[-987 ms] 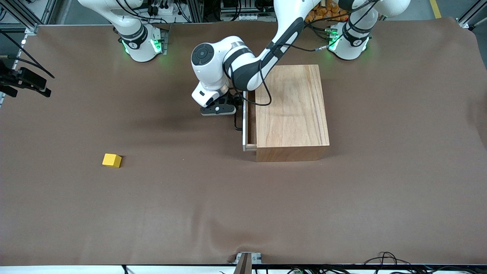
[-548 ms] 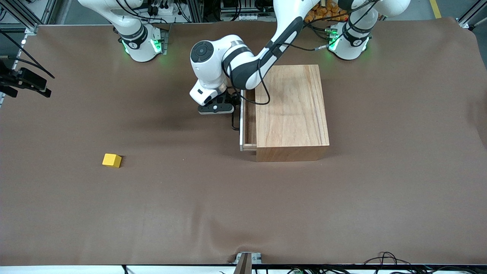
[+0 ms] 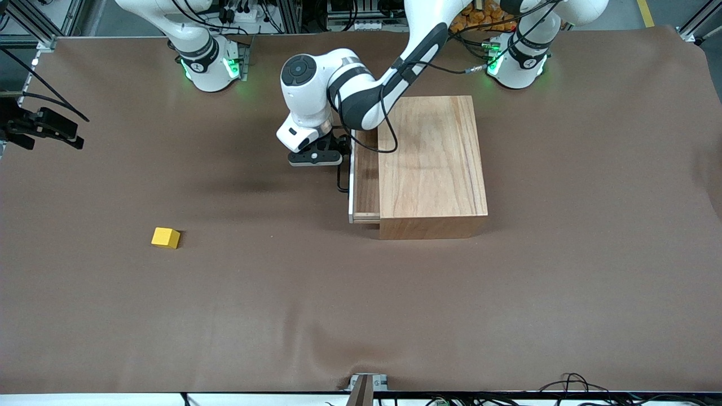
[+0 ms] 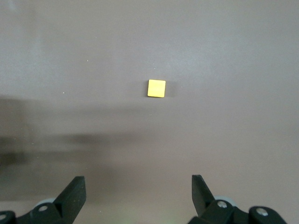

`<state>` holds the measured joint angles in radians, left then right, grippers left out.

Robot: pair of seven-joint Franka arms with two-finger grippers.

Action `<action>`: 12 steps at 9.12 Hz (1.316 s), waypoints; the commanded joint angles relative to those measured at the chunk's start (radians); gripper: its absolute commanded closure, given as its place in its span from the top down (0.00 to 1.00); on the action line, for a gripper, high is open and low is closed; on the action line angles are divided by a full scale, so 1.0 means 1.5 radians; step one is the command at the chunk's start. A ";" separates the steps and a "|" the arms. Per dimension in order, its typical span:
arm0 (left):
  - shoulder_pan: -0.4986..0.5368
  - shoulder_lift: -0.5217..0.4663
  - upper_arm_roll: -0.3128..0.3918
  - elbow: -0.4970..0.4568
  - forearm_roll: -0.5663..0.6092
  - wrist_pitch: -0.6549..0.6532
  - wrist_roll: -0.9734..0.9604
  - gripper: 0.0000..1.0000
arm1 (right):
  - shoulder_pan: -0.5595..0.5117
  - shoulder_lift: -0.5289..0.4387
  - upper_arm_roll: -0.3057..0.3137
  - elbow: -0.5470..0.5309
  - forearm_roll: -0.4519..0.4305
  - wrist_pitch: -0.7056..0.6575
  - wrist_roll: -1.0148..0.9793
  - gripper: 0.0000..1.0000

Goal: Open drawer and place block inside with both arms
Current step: 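Pull the drawer open by its handle with the left gripper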

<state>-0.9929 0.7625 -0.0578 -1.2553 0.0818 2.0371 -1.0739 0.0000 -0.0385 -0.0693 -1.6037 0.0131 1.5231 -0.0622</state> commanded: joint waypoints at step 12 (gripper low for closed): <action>-0.036 0.004 -0.019 0.011 -0.016 0.178 -0.049 1.00 | 0.005 0.008 -0.001 0.018 -0.005 -0.008 0.011 1.00</action>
<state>-1.0431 0.7858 -0.0837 -1.2557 0.0774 2.3040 -1.1266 0.0003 -0.0385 -0.0683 -1.6030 0.0131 1.5229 -0.0622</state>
